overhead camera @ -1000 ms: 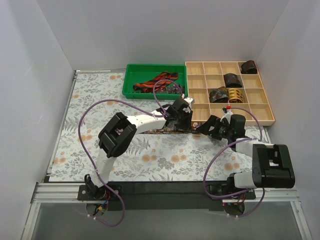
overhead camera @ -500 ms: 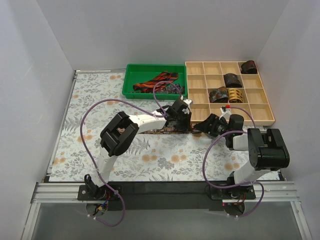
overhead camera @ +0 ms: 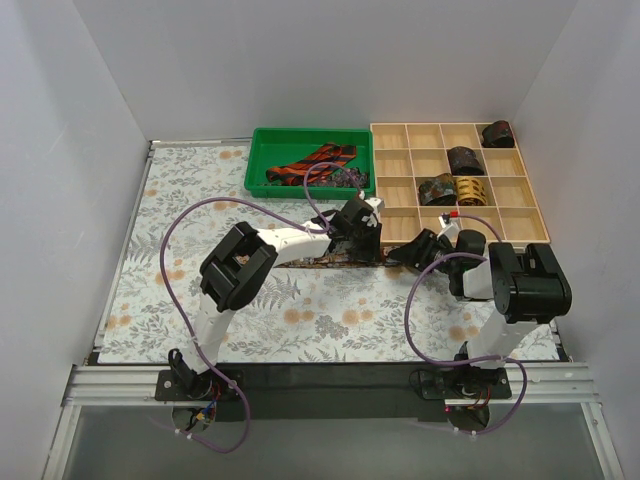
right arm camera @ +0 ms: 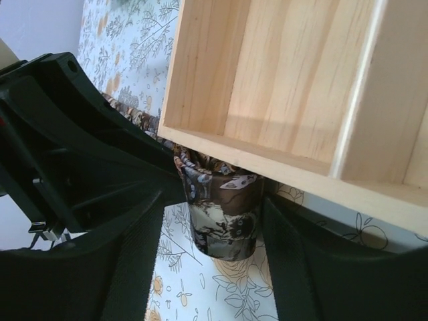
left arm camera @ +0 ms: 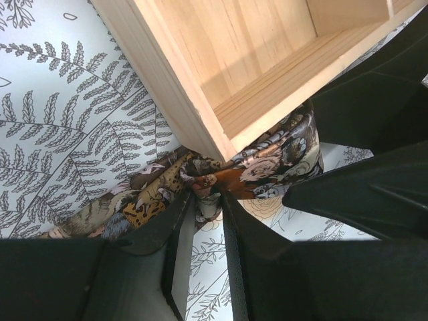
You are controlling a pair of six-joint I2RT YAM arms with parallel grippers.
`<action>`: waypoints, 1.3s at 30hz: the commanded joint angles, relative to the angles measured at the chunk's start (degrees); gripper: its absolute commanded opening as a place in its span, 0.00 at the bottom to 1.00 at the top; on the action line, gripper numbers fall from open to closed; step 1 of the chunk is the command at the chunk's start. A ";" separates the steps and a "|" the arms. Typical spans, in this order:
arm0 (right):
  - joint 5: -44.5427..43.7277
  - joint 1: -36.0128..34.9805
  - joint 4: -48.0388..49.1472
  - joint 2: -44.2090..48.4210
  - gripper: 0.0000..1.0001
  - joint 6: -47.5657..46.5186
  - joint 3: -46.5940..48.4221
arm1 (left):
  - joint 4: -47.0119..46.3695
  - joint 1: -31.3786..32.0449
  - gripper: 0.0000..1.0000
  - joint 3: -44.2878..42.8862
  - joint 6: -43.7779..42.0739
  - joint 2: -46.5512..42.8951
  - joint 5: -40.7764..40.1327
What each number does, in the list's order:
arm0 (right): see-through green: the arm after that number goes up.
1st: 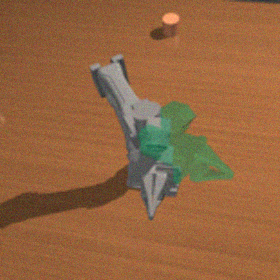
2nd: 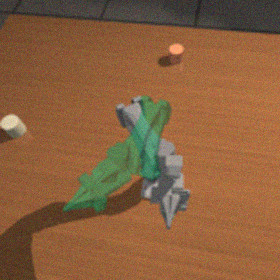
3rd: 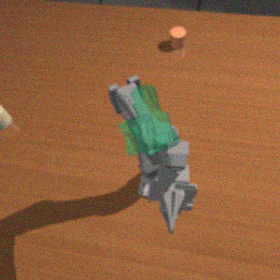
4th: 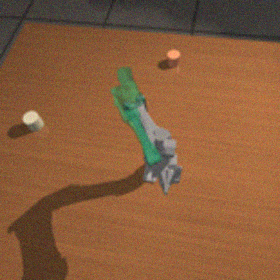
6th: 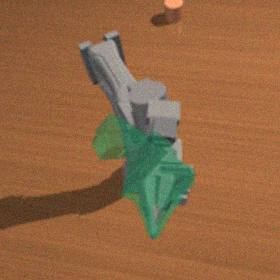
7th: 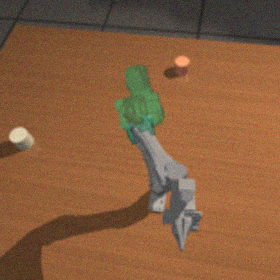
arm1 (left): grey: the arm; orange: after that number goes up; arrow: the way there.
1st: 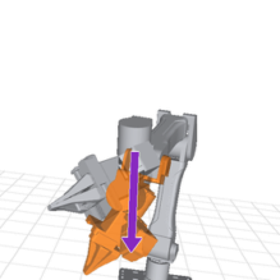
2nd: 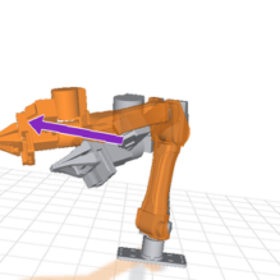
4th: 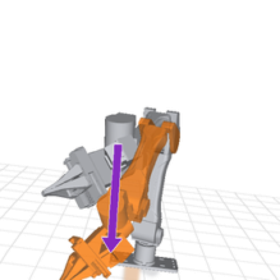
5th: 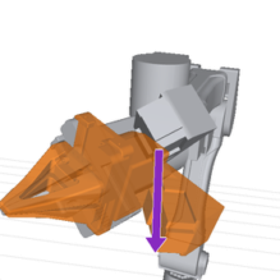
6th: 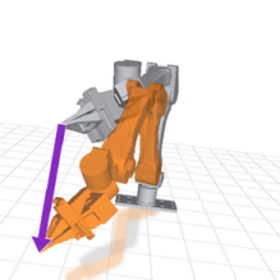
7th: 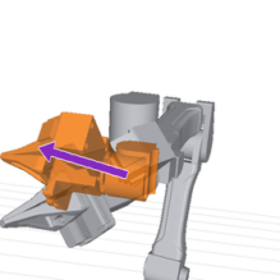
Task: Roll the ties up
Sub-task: Roll the tie
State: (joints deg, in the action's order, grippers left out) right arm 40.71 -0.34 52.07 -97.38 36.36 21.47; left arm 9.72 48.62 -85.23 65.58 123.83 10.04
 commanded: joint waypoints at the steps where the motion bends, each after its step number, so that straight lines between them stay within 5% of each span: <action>1: -0.72 -0.19 -4.27 -3.16 0.54 0.81 -1.00 | 0.66 -0.19 0.23 -0.37 0.42 1.32 0.85; 7: -0.54 -0.19 -1.01 -4.13 0.37 2.75 -1.52 | -0.40 -0.02 0.23 0.15 1.30 1.50 2.26; 12: -1.42 -0.19 -1.88 -2.03 0.14 2.05 -1.61 | -0.93 0.42 0.24 0.85 1.48 1.06 2.61; 17: -5.18 -0.19 -16.08 2.89 0.01 -4.18 0.76 | -0.66 0.07 0.39 3.57 0.43 -4.20 -0.62; 21: -10.28 -0.19 -31.30 8.24 0.01 -12.42 6.10 | 0.39 -1.42 0.51 7.26 -1.77 -11.40 -2.91; 29: -30.38 -0.28 -63.81 13.88 0.01 -25.18 19.99 | 6.71 -7.48 0.54 18.51 -11.59 -29.94 -8.19; 39: -62.66 -10.28 -77.99 14.42 0.01 -29.06 31.17 | 15.15 -15.75 0.55 30.29 -22.86 -53.77 -18.64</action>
State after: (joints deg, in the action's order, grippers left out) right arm -5.80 -7.62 -19.11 -83.94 9.98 48.86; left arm 20.69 33.76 -57.45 48.36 74.61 -2.66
